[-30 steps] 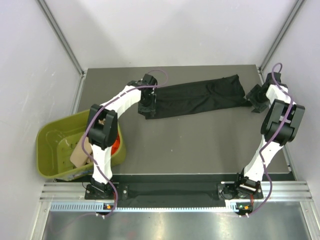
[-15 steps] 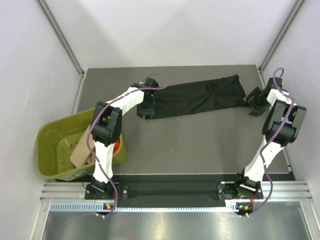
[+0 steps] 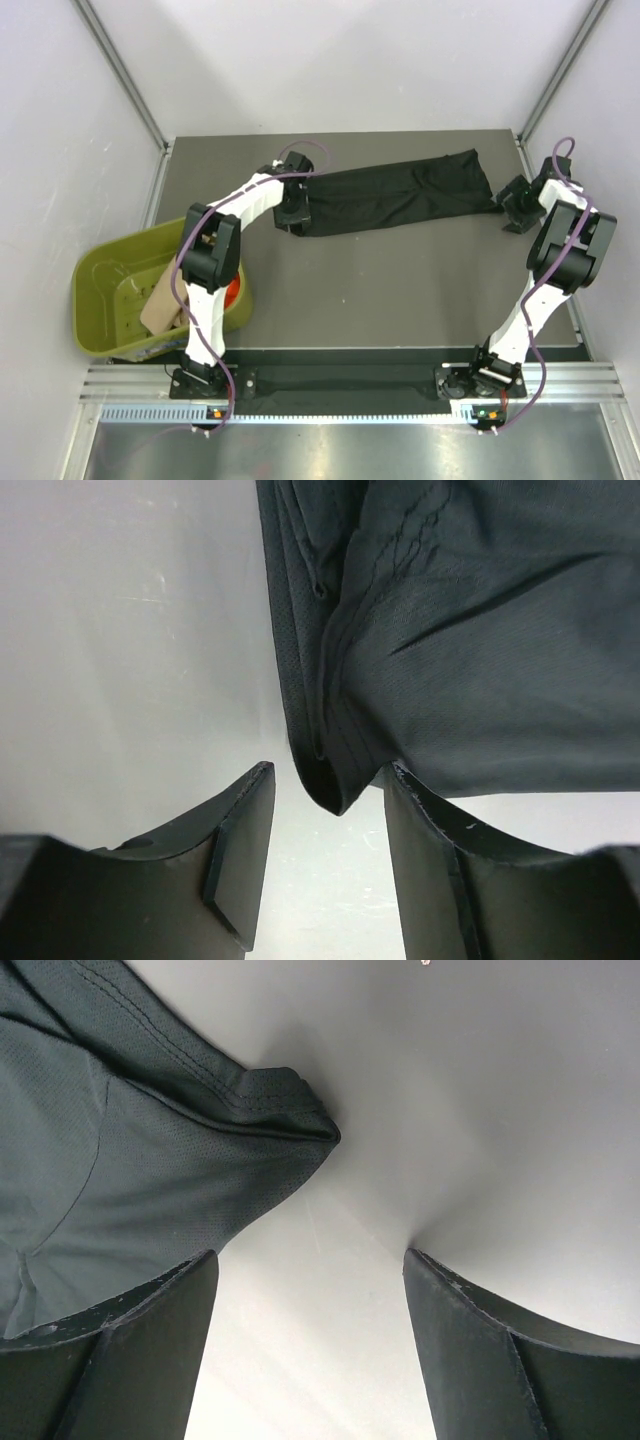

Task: Fold and stack the t-shirts
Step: Fold the tshirt

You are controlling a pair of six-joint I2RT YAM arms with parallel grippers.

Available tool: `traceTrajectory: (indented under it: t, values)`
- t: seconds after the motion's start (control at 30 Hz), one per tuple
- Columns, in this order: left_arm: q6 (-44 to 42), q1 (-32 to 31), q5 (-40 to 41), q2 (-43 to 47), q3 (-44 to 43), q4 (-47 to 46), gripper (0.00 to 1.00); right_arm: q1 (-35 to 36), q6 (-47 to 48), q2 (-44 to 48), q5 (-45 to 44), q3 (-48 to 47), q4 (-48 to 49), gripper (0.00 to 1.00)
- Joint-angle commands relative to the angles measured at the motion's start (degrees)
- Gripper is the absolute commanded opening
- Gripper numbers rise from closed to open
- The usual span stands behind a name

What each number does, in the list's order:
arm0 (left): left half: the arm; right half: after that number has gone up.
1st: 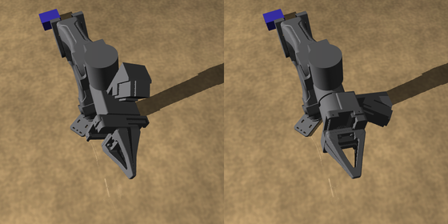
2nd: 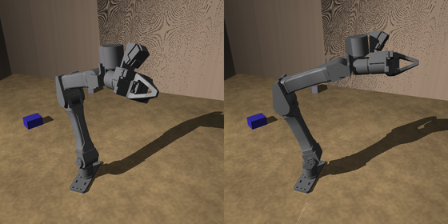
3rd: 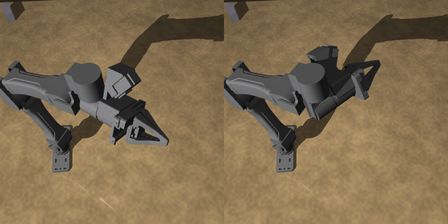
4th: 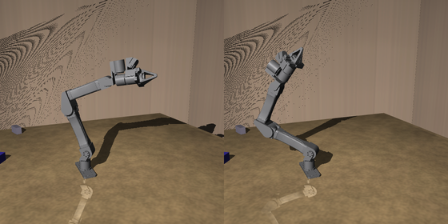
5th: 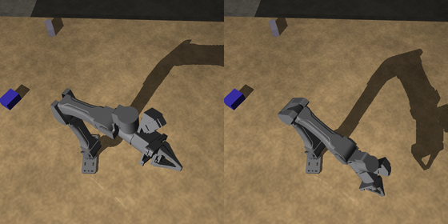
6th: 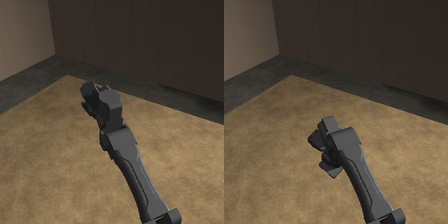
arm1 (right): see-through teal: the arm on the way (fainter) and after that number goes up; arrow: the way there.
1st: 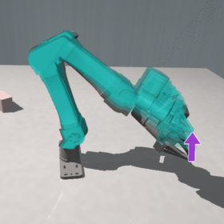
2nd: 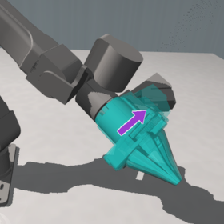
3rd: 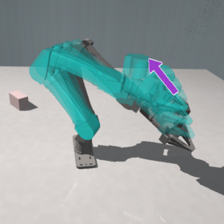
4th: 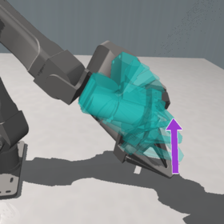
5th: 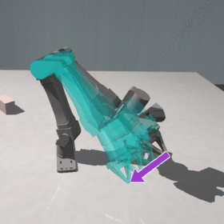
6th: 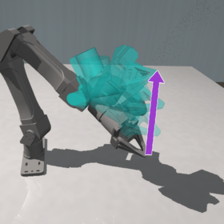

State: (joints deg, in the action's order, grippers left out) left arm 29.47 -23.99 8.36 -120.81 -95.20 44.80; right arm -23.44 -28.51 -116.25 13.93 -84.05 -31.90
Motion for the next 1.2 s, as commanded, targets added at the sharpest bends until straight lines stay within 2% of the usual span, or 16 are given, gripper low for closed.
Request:
traceTrajectory:
  t: [0.0, 0.13, 0.6, 1.17]
  values:
    - [4.9, 2.1, -1.0, 2.6, -1.9, -1.2, 0.53, -0.7, 1.1, 0.9, 0.3, -1.1, 0.9, 0.76]
    - [8.6, 3.9, -3.3, 0.6, -5.0, 2.8, 0.52, -0.8, 1.4, 0.9, 0.3, -1.4, 0.9, 0.76]
    - [14.8, 4.9, -9.7, 2.6, -3.2, 0.8, 0.49, -1.3, 2.1, 0.7, 0.4, -1.9, 0.3, 0.76]
    - [23.3, 5.3, -8.9, -2.2, -3.6, 7.3, 0.45, -1.4, 2.2, 0.9, 0.6, -1.7, 0.3, 0.77]
